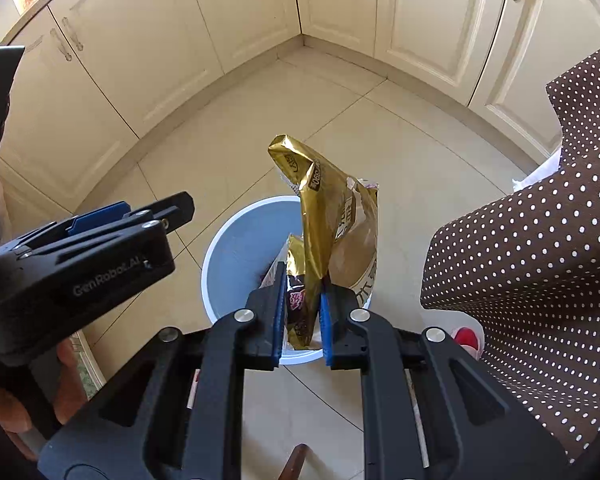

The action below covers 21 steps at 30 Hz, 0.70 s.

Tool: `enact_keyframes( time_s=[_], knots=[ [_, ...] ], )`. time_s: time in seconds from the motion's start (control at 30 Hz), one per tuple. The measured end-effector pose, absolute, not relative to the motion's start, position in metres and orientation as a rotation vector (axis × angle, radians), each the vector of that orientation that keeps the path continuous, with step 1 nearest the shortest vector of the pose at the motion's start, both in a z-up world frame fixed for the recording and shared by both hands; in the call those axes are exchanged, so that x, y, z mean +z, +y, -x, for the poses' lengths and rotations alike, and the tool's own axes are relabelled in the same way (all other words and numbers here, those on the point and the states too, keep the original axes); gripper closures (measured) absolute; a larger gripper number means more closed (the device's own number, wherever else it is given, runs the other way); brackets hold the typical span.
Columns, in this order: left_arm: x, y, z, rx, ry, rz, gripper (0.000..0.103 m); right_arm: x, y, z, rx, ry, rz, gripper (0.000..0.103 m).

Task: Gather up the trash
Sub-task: 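Open the left tool to drop the nut shell while the right tool releases the chip bag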

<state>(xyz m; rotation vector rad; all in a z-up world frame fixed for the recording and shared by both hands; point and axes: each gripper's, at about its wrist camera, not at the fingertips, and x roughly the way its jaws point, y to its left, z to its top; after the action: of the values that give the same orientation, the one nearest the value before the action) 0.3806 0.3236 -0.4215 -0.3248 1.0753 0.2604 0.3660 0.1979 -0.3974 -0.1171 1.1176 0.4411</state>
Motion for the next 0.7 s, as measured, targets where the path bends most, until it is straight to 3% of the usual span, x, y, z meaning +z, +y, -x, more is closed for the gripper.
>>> enact_keyframes(
  time_s=[0.6,0.7],
  knots=[
    [-0.416,0.338,-0.373,0.282,1.064,0.34,0.038,-0.397,0.212,-0.375,0.447,1.085,0.11,0.085],
    [-0.415,0.34,-0.372,0.286,1.059,0.34,0.038,-0.397,0.211,-0.378,0.442,1.076,0.111,0.078]
  ],
)
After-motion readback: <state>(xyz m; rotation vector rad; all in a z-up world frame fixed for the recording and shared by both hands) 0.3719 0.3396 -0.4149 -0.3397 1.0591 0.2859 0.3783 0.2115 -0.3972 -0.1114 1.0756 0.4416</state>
